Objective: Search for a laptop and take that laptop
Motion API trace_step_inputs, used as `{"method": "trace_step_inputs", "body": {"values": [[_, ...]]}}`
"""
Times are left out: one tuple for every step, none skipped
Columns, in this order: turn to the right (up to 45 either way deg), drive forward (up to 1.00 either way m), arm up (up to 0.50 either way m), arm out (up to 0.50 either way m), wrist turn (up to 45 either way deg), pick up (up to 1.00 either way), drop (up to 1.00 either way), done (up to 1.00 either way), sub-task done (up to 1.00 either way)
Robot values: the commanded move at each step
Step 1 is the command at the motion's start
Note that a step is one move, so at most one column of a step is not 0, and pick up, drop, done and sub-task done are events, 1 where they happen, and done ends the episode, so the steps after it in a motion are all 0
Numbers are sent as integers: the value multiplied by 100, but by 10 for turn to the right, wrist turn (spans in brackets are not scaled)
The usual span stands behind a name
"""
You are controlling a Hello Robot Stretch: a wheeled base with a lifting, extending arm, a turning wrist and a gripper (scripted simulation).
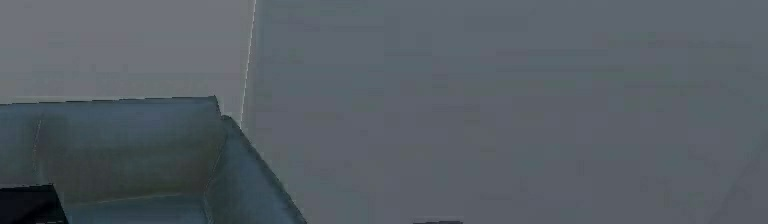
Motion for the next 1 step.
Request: {"method": "trace_step_inputs", "body": {"values": [[-450,0,0,0,0,0,0,0,0]]}}
